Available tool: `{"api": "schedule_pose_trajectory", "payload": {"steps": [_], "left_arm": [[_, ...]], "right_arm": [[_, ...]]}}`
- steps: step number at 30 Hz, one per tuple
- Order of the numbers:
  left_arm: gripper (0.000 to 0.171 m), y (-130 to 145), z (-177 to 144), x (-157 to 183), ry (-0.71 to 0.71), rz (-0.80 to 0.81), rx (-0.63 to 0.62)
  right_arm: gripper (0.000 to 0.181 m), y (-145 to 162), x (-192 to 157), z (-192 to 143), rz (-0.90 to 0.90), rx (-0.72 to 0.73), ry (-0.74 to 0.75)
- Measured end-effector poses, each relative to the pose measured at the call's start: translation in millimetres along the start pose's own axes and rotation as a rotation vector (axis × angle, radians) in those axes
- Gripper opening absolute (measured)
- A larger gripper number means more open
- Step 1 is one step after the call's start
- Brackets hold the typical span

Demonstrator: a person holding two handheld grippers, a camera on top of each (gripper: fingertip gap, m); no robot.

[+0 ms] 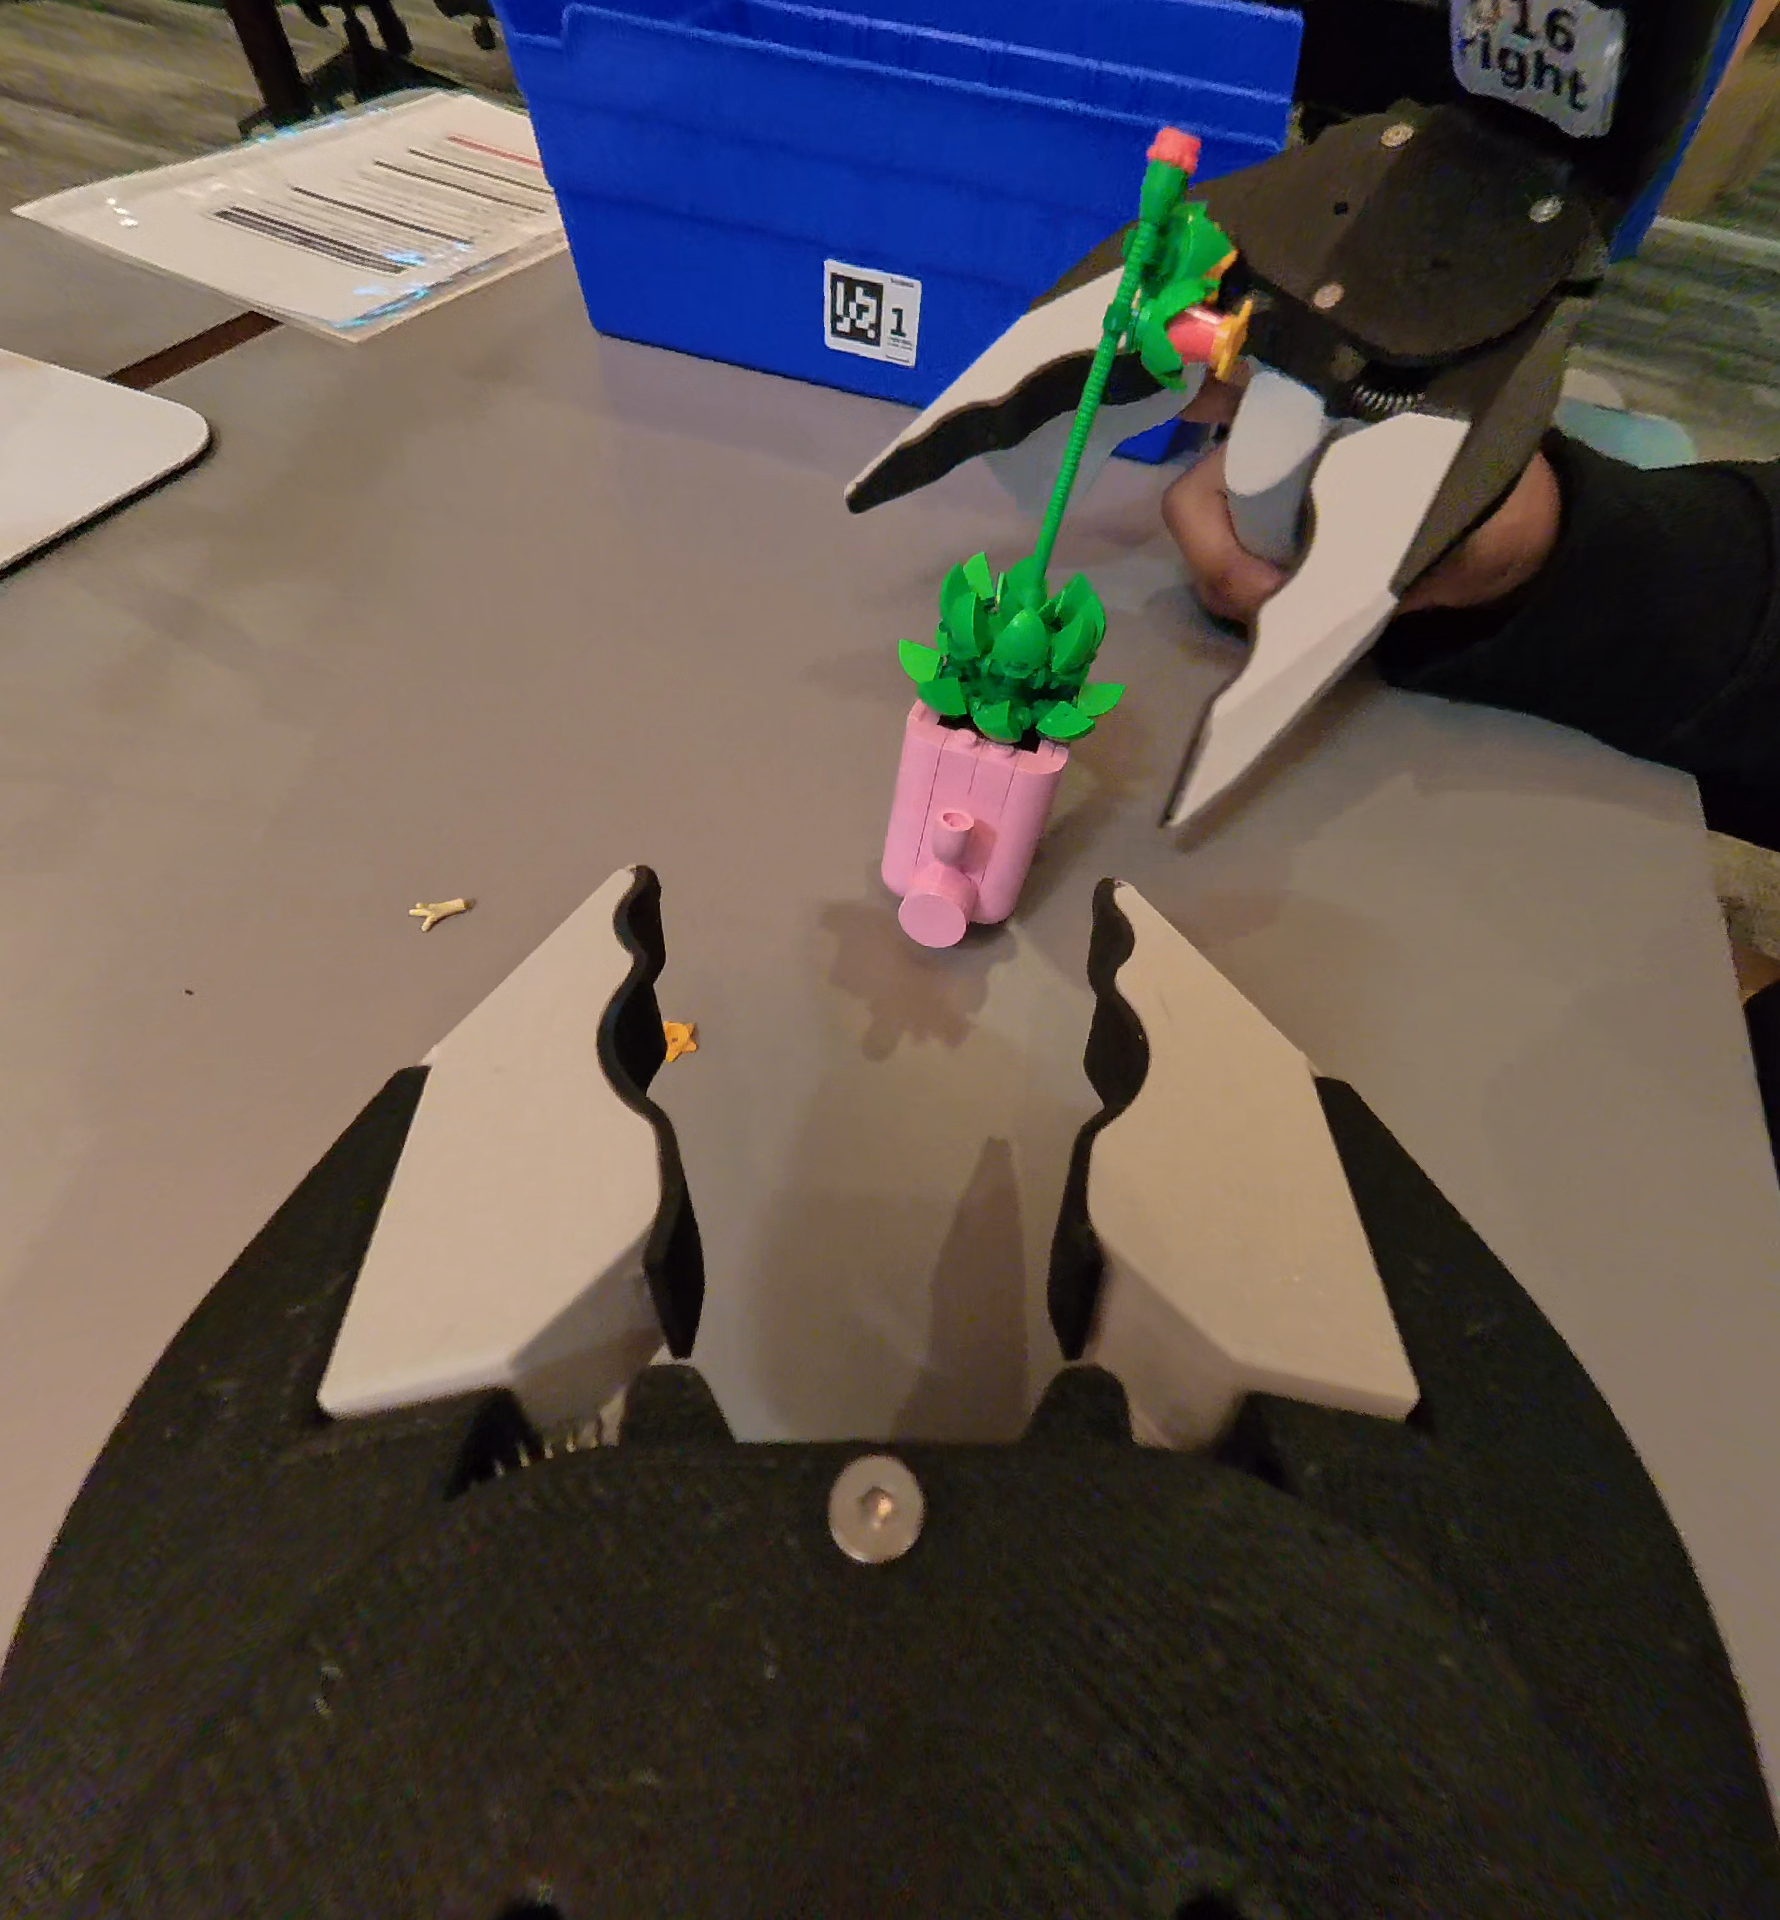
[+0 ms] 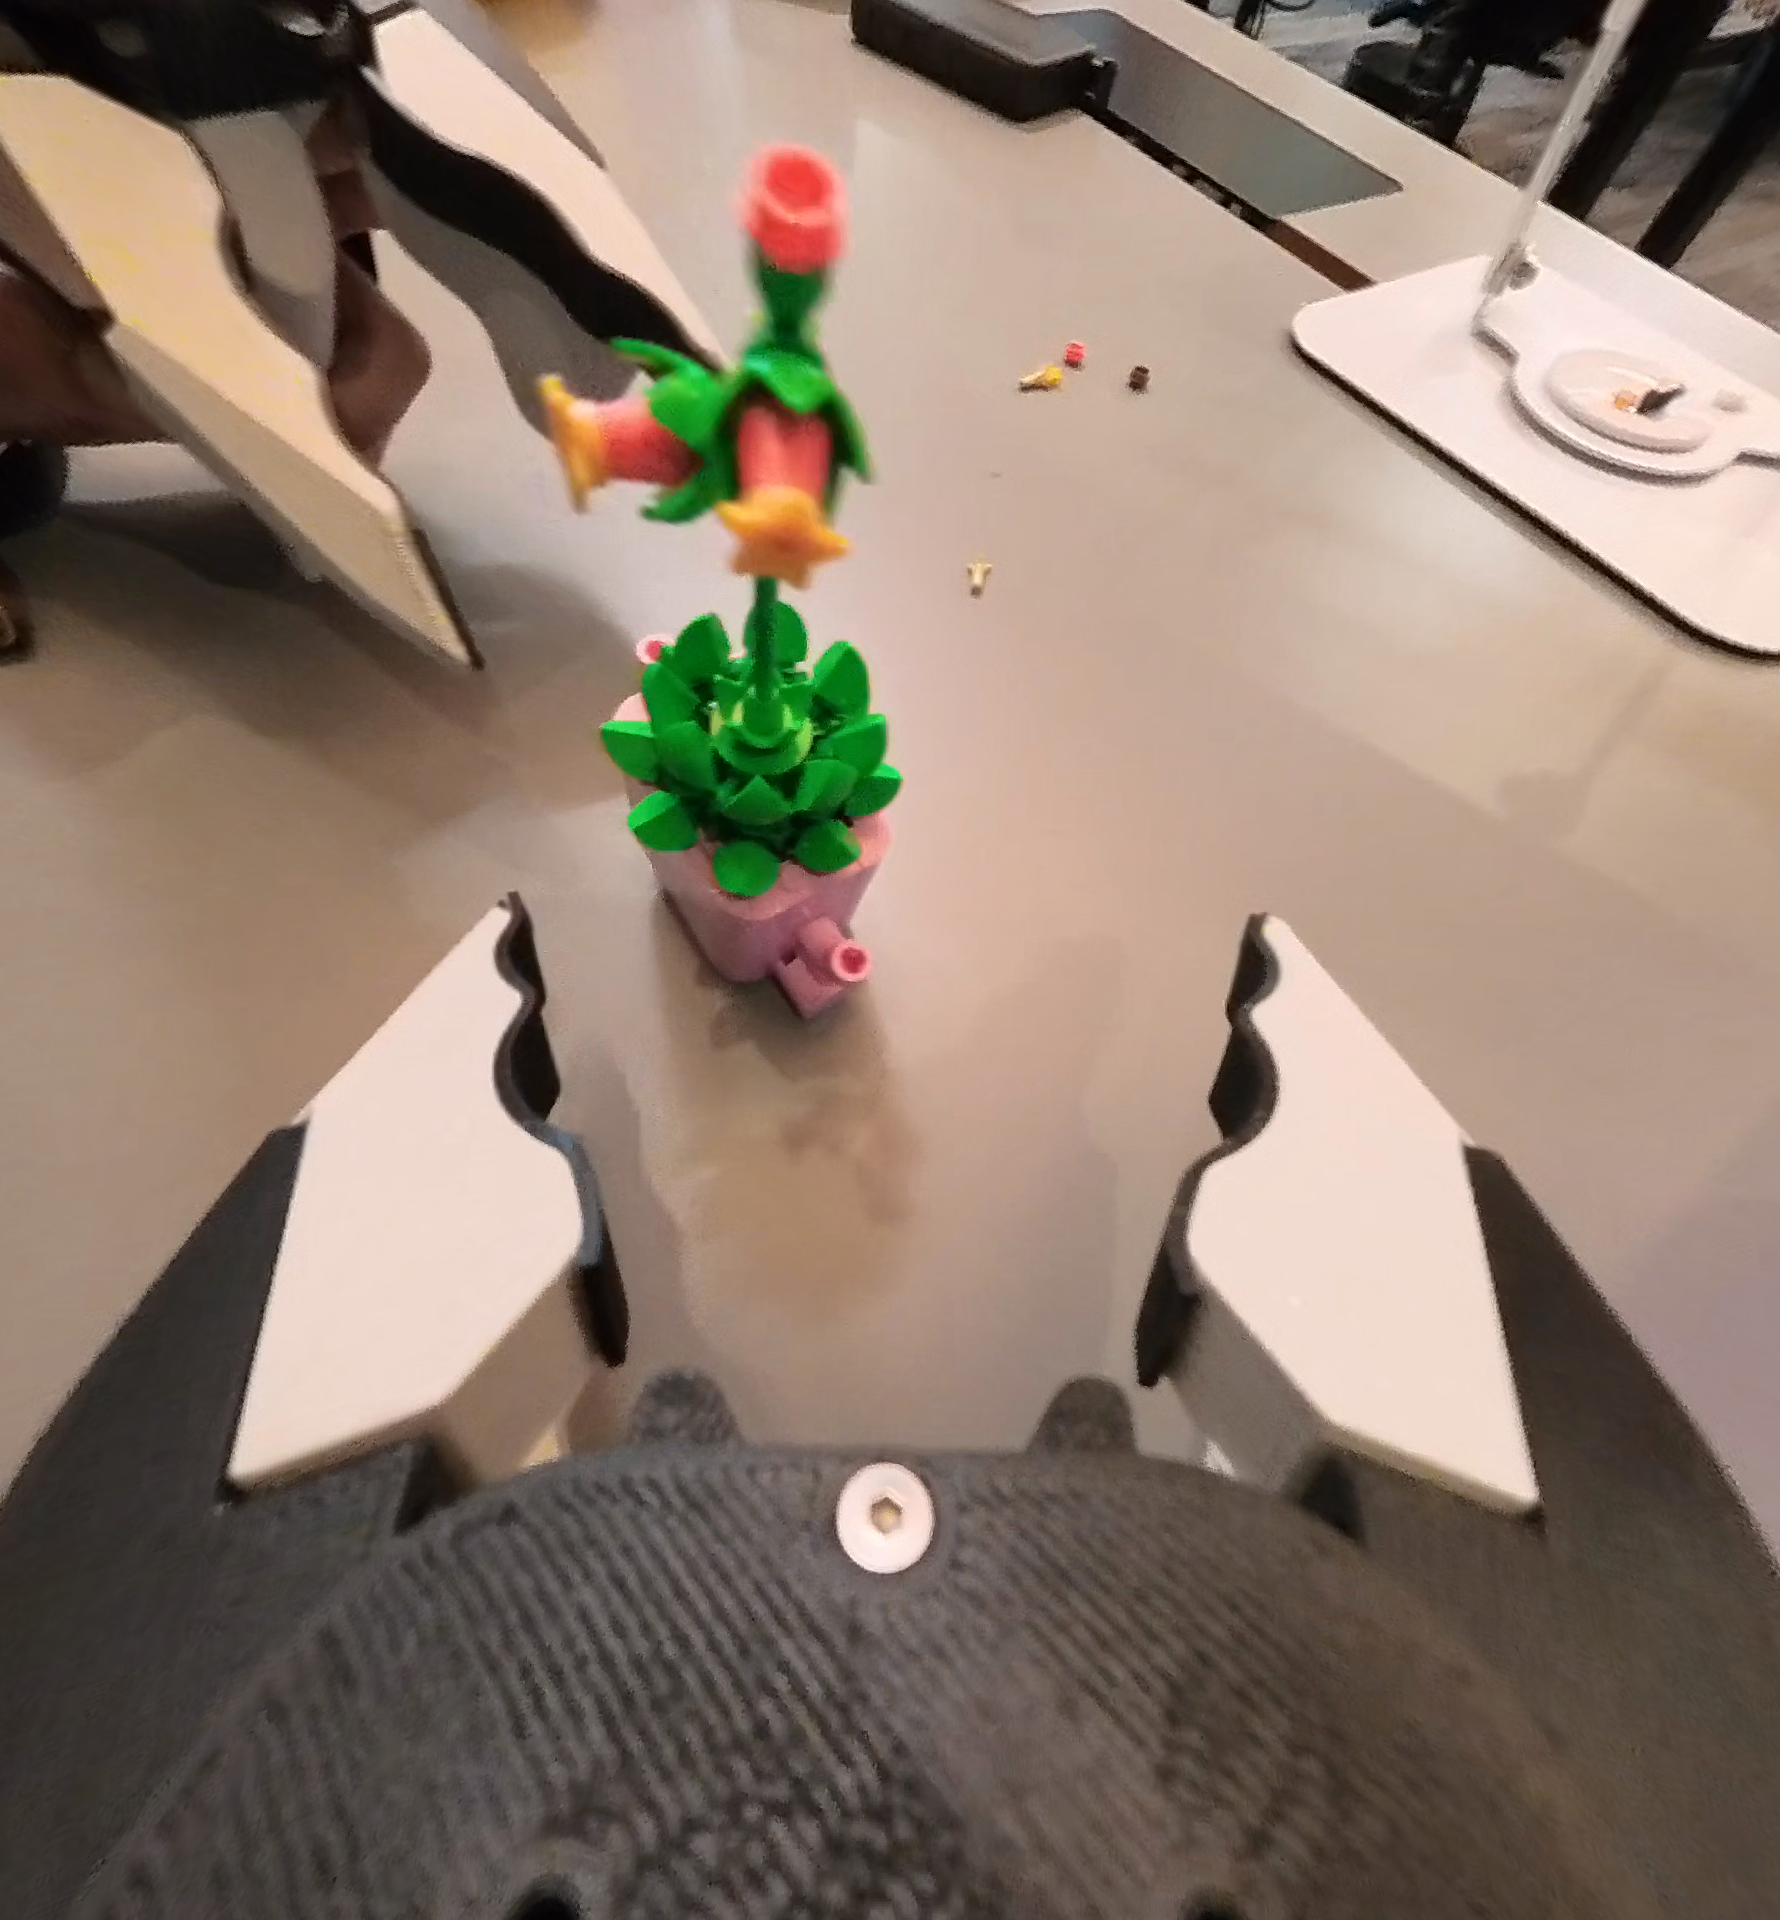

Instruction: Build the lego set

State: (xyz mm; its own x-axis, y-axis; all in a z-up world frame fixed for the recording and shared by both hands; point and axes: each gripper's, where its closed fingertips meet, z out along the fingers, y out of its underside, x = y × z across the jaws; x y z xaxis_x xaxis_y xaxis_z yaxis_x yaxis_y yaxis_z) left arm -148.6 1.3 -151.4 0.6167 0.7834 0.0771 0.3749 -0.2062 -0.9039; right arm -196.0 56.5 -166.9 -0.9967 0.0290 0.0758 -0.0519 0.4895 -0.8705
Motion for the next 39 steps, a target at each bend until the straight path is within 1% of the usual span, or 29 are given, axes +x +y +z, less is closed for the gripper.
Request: {"api": "schedule_pose_trajectory", "payload": {"steps": [2, 6, 10, 14, 17, 19, 22, 25, 27, 28, 30, 31, 33, 34, 35, 37, 38, 39], "left_arm": [[0.082, 1.9, 1.6, -1.0, -0.004, -0.002, -0.014], [0.082, 0.2, 0.0, -2.5, -0.005, -0.017, 0.002], [0.084, 0.3, 0.0, -3.4, -0.004, -0.027, 0.003], [0.084, 3.3, 2.6, -3.9, -0.015, -0.020, -0.020], [0.084, 2.8, 2.0, -7.1, -0.032, -0.031, -0.015], [0.084, -0.7, -1.1, -9.8, -0.044, -0.034, 0.014], [0.081, -6.7, -9.3, -22.4, -0.106, -0.051, 0.072], [0.074, -16.4, -22.7, -48.2, -0.215, -0.098, 0.146], [0.071, -29.1, -32.7, -72.2, -0.323, -0.120, 0.174], [0.065, -37.7, -36.3, -85.3, -0.382, -0.119, 0.178], [0.067, -56.5, -38.8, -114.2, -0.508, -0.099, 0.138], [0.071, -67.2, -36.6, -129.1, -0.563, -0.084, 0.103], [0.079, -93.5, -25.7, -158.0, -0.650, -0.045, 0.052], [0.082, -110.2, -18.0, -171.8, -0.683, -0.020, 0.051], [0.085, -127.5, -10.0, -185.5, -0.716, -0.001, 0.059], [0.099, -160.5, 4.0, -212.2, -0.800, 0.018, 0.072], [0.103, -177.2, 11.1, -223.4, -0.845, 0.026, 0.095], [0.101, -192.1, 20.4, -232.3, -0.876, 0.029, 0.123]], "right_arm": [[0.133, -0.5, -7.2, -0.7, -0.024, 0.005, -0.039], [0.131, -1.5, -11.8, -6.2, -0.013, 0.027, -0.103], [0.123, -11.1, -8.7, -16.4, 0.042, 0.110, -0.139], [0.119, -19.9, -2.8, -25.9, 0.099, 0.190, -0.155], [0.115, -23.9, 2.6, -30.6, 0.138, 0.230, -0.153], [0.113, -25.5, 5.8, -32.4, 0.158, 0.247, -0.149], [0.111, -26.7, 11.9, -34.0, 0.188, 0.263, -0.130], [0.110, -27.4, 17.0, -35.3, 0.211, 0.275, -0.112], [0.108, -27.7, 19.4, -36.0, 0.222, 0.281, -0.102], [0.108, -27.8, 20.4, -36.3, 0.226, 0.283, -0.099], [0.107, -27.8, 22.8, -36.5, 0.234, 0.286, -0.085], [0.106, -27.6, 23.6, -36.4, 0.238, 0.286, -0.082], [0.106, -27.1, 25.0, -35.9, 0.246, 0.282, -0.078], [0.106, -27.0, 25.2, -35.6, 0.248, 0.280, -0.077], [0.106, -26.9, 25.1, -35.6, 0.247, 0.280, -0.076], [0.105, -26.9, 25.0, -35.4, 0.242, 0.279, -0.071], [0.105, -26.6, 24.7, -35.2, 0.239, 0.277, -0.070], [0.104, -26.4, 24.3, -34.8, 0.235, 0.274, -0.068]]}}
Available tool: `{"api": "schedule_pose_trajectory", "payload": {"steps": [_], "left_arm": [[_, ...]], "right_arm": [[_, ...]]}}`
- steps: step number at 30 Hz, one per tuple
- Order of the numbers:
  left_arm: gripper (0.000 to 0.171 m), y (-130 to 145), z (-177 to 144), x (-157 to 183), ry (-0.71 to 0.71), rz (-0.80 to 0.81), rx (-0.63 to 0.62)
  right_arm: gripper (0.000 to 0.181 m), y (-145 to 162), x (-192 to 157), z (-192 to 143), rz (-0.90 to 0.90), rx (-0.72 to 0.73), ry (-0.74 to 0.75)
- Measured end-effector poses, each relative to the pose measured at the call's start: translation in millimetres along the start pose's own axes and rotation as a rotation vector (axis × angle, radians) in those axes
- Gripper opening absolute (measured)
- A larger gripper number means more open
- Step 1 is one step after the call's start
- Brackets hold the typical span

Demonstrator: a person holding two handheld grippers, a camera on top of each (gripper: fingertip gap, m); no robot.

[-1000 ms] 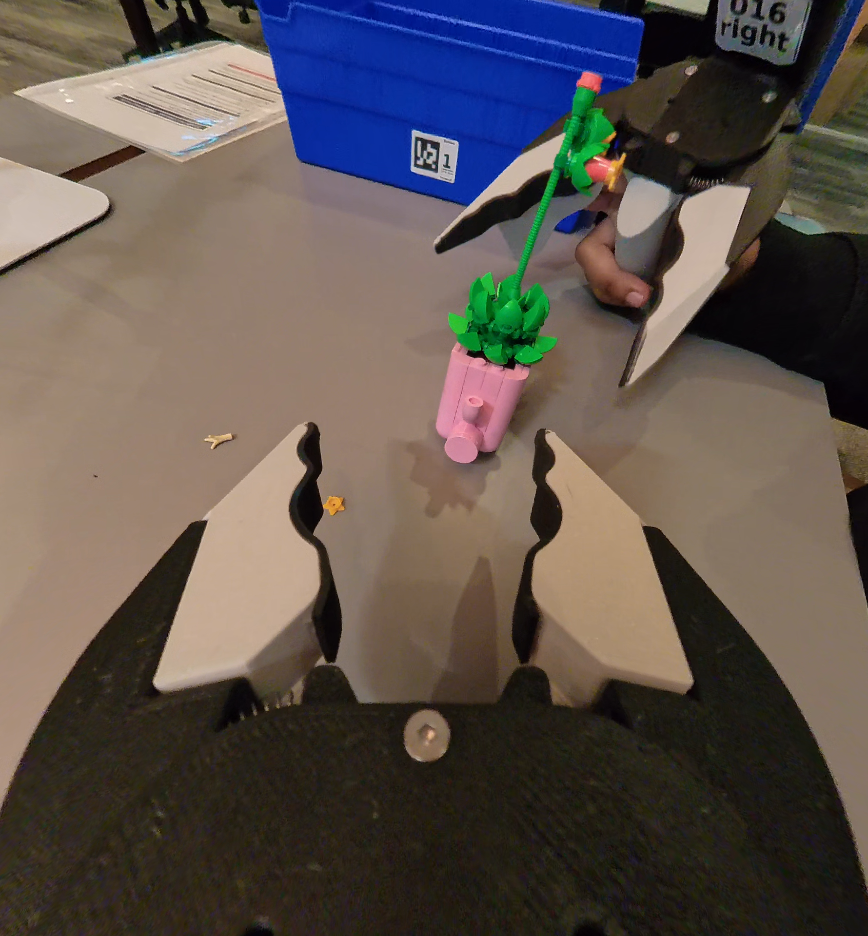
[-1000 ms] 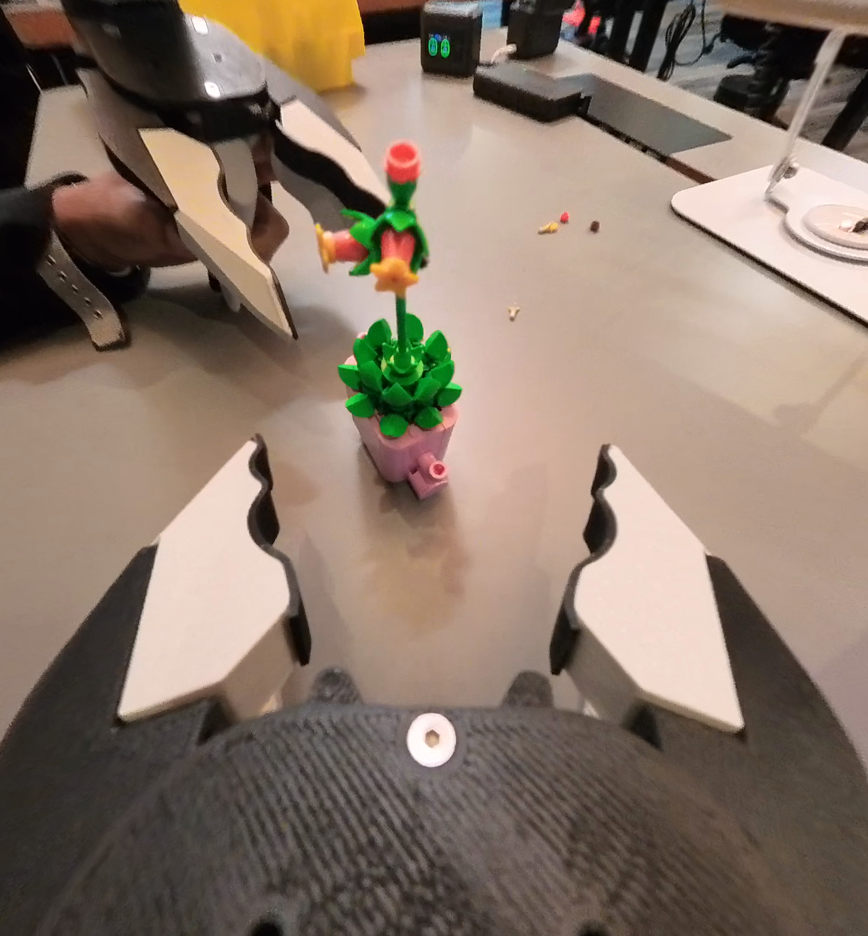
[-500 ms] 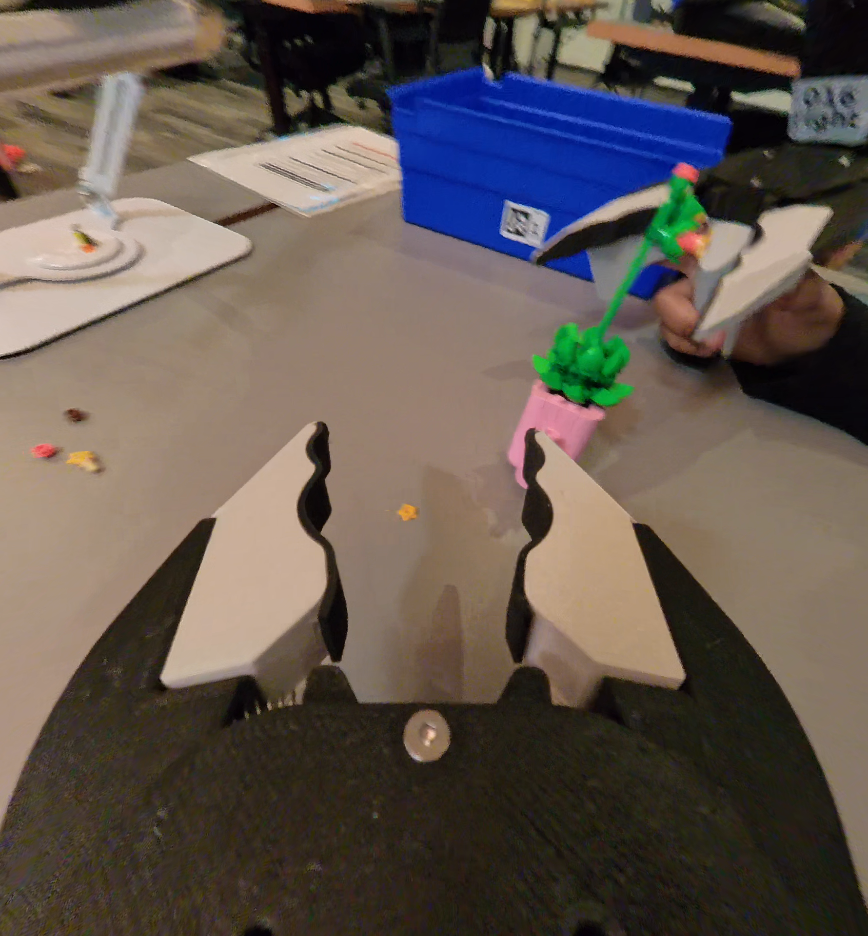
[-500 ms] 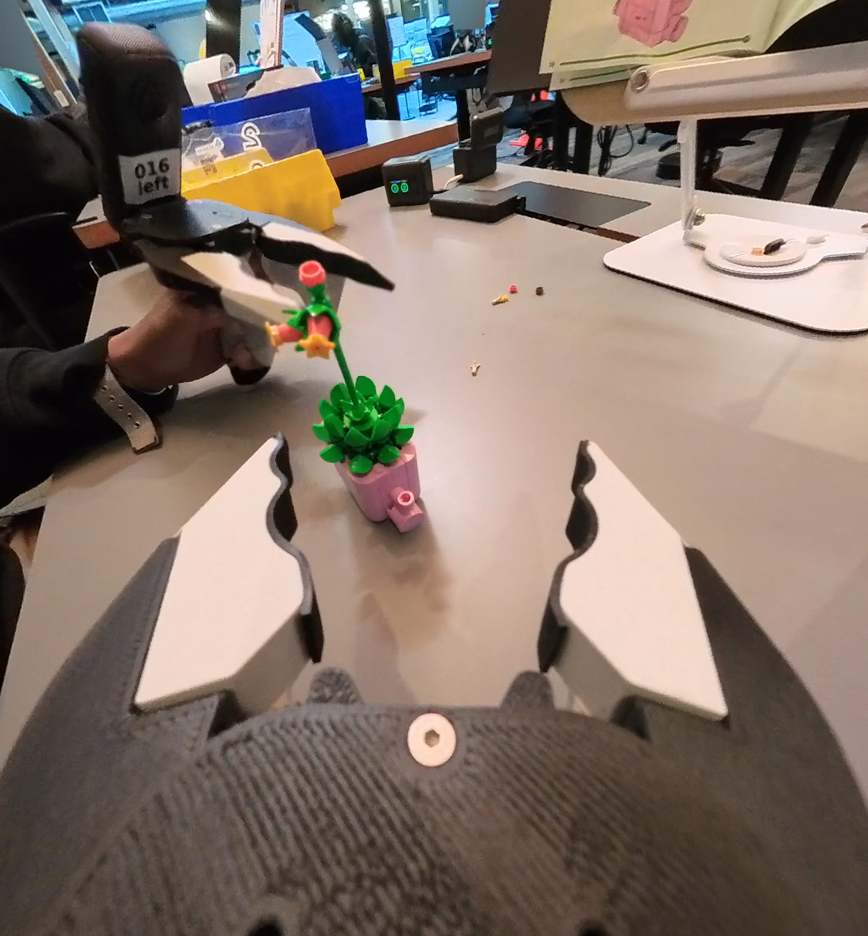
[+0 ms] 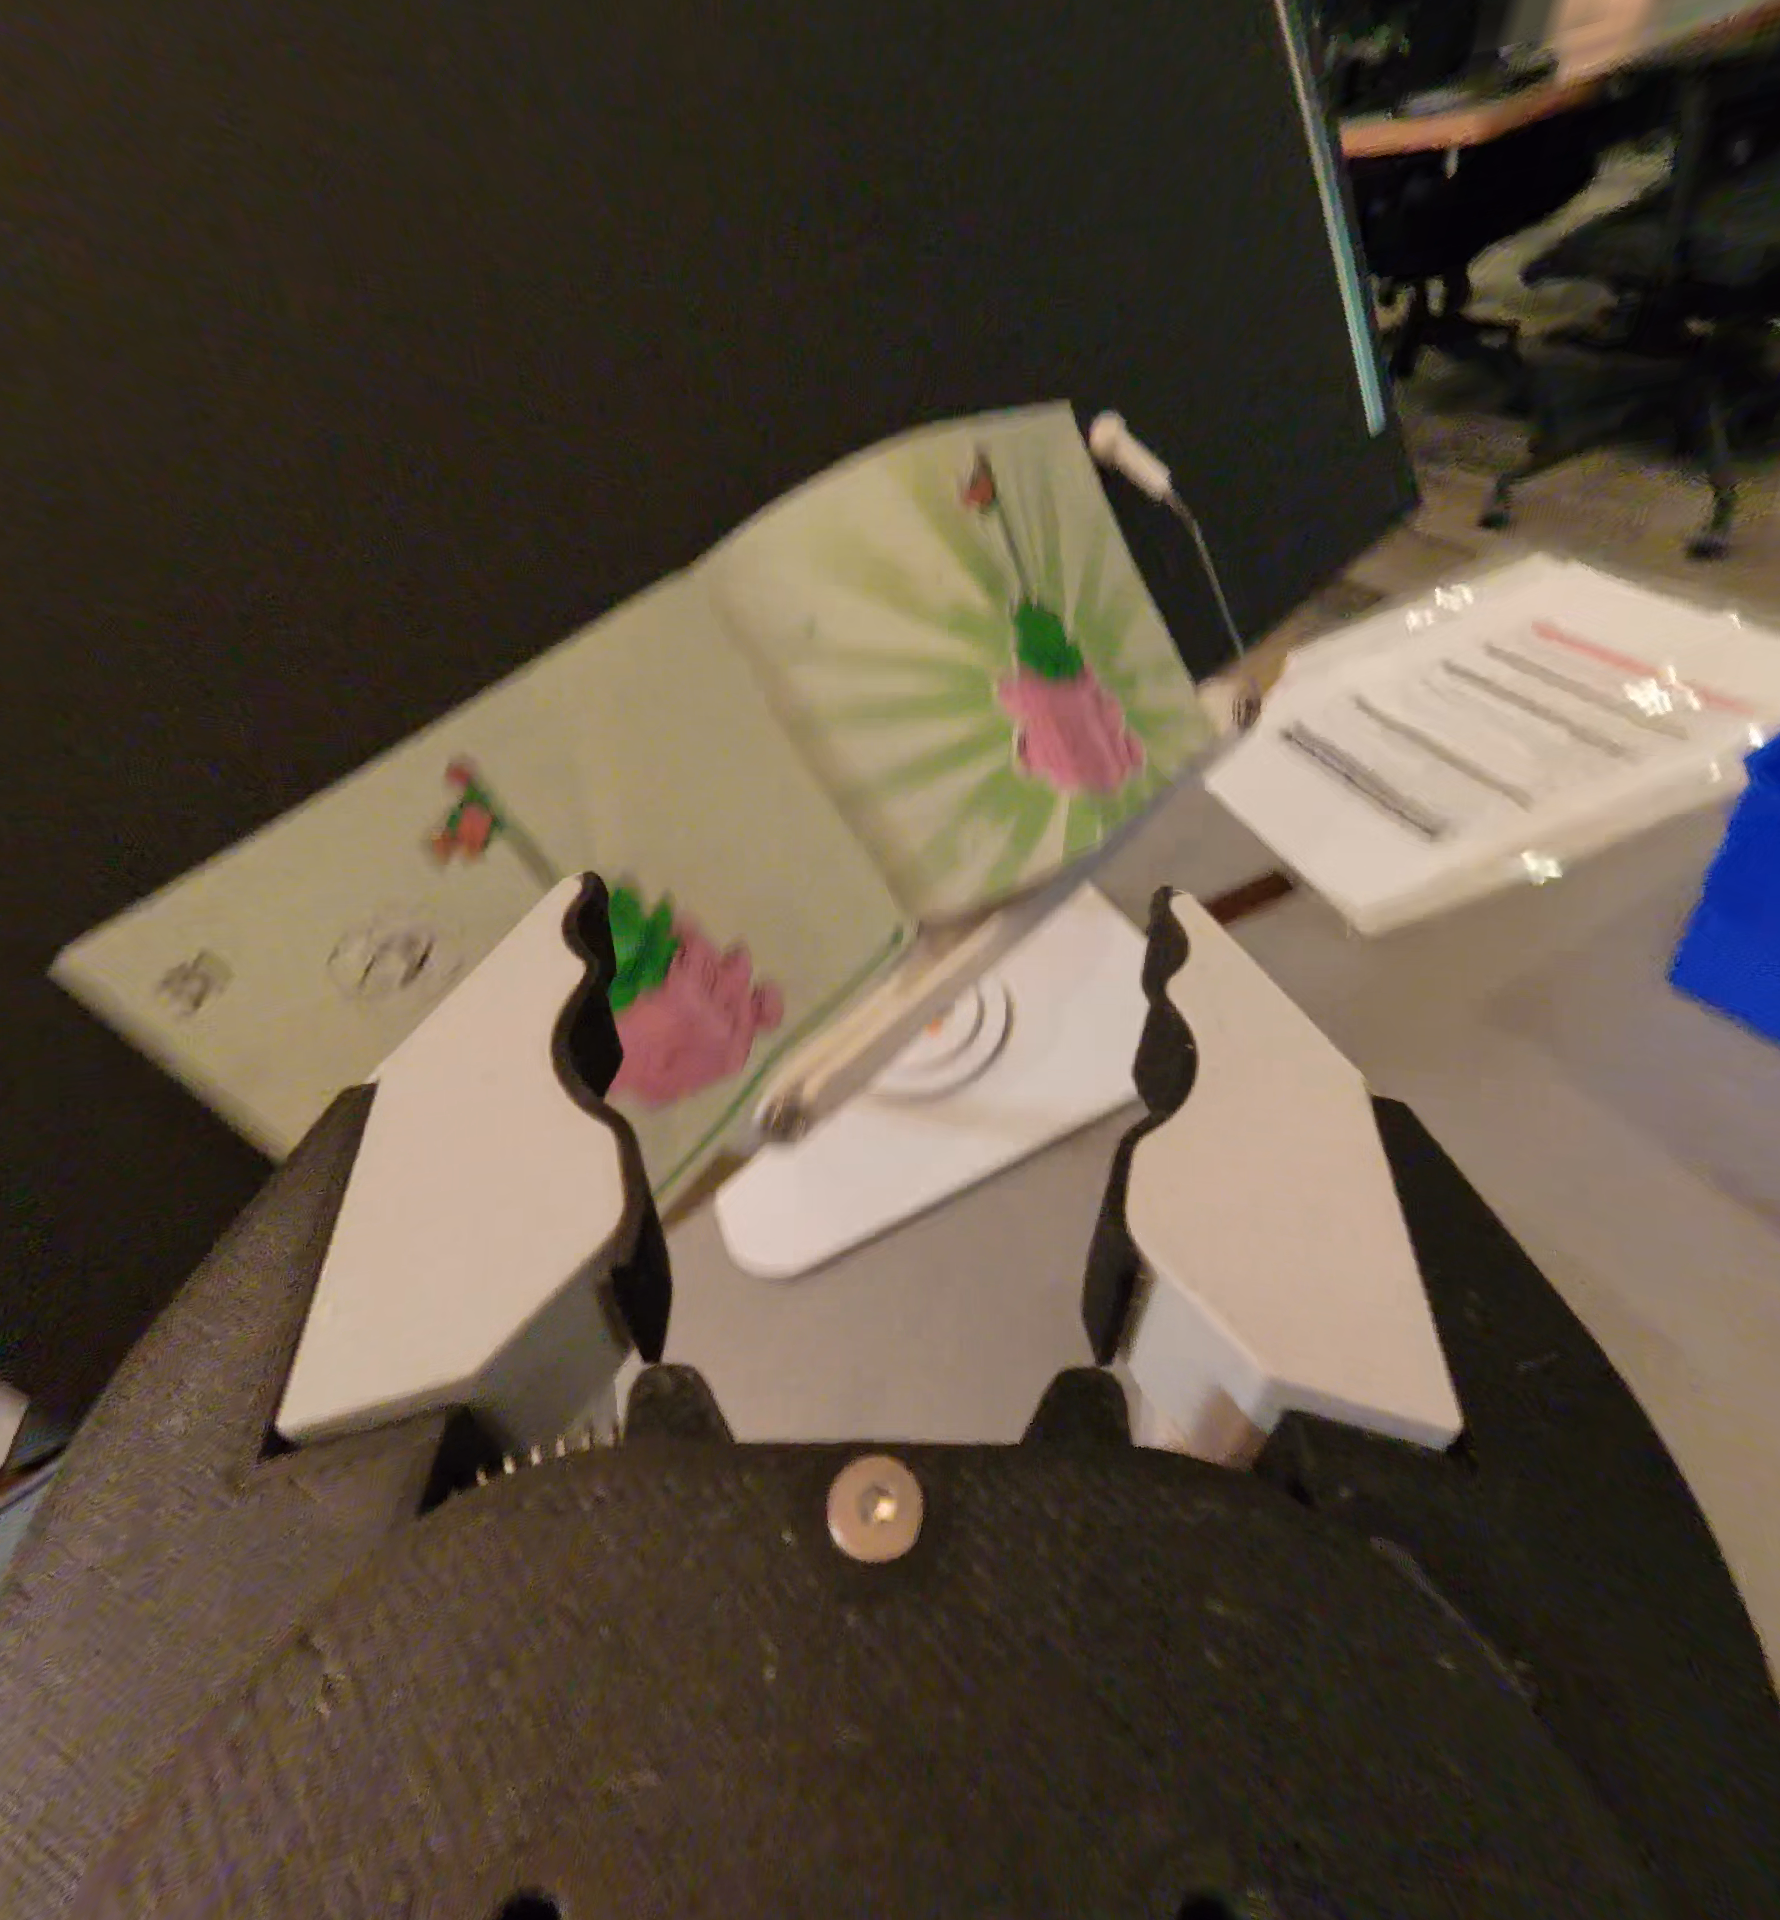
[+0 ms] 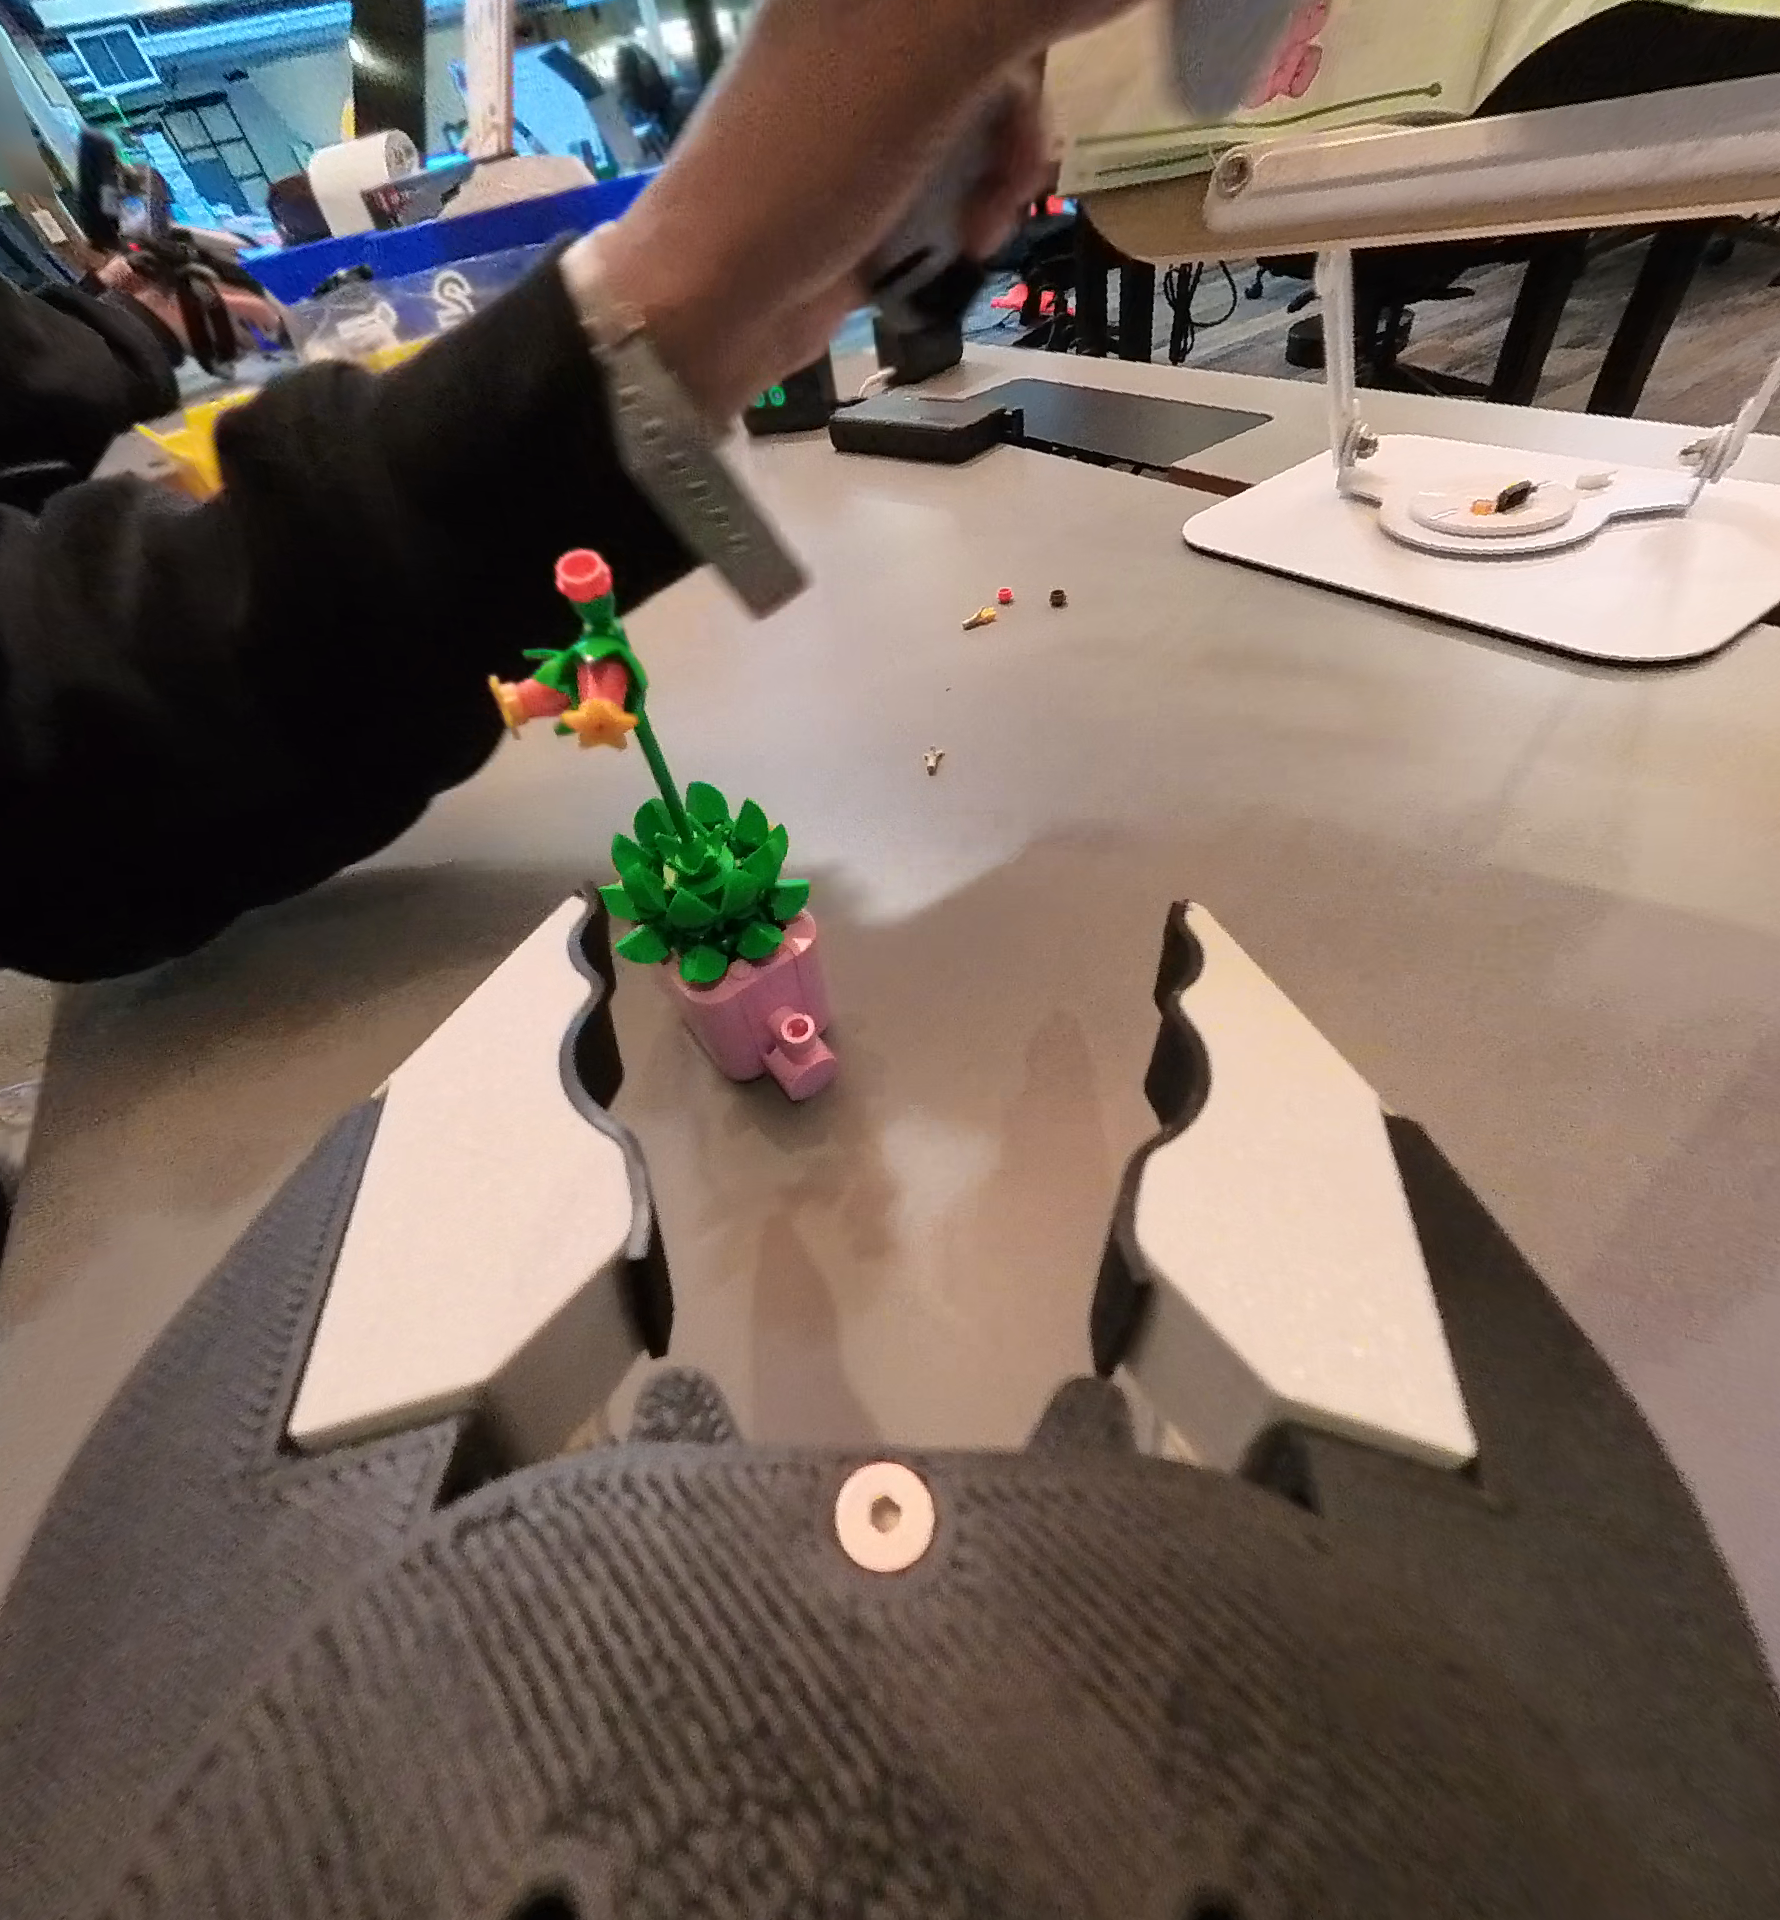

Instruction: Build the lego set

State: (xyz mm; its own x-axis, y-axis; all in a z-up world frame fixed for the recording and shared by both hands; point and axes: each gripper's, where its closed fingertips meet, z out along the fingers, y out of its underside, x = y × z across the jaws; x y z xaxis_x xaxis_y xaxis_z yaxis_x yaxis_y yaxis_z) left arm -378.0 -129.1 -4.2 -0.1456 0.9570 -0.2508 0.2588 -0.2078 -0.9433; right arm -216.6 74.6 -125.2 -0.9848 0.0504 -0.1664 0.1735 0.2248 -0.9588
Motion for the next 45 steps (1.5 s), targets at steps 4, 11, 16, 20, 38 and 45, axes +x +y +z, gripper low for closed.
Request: {"api": "schedule_pose_trajectory", "payload": {"steps": [4, 11, 16, 20, 38, 45], "left_arm": [[0.120, -15.7, 53.5, 30.5, 0.004, -0.014, -0.003], [0.082, -10.5, 72.8, 11.9, -0.271, 0.236, 0.066], [0.039, -11.7, 51.3, -8.4, -0.250, 0.151, 0.146], [0.031, -25.4, 22.5, -30.8, -0.157, -0.085, 0.253], [0.057, 4.1, -38.4, -100.0, -0.083, -0.382, 0.277], [0.056, 9.6, -32.0, -100.3, -0.001, -0.443, 0.252]], "right_arm": [[0.103, 2.6, -2.3, 1.9, -0.022, -0.018, 0.003], [0.099, 5.6, -7.0, 3.7, -0.066, -0.036, 0.005], [0.097, 7.5, -7.0, 5.0, -0.050, -0.051, -0.007], [0.096, 7.9, -6.1, 5.3, -0.036, -0.055, -0.009], [0.094, -129.5, 133.8, 35.9, -0.031, 0.331, 0.457], [0.073, -167.7, 215.2, 113.7, 0.148, 0.362, 0.341]]}}
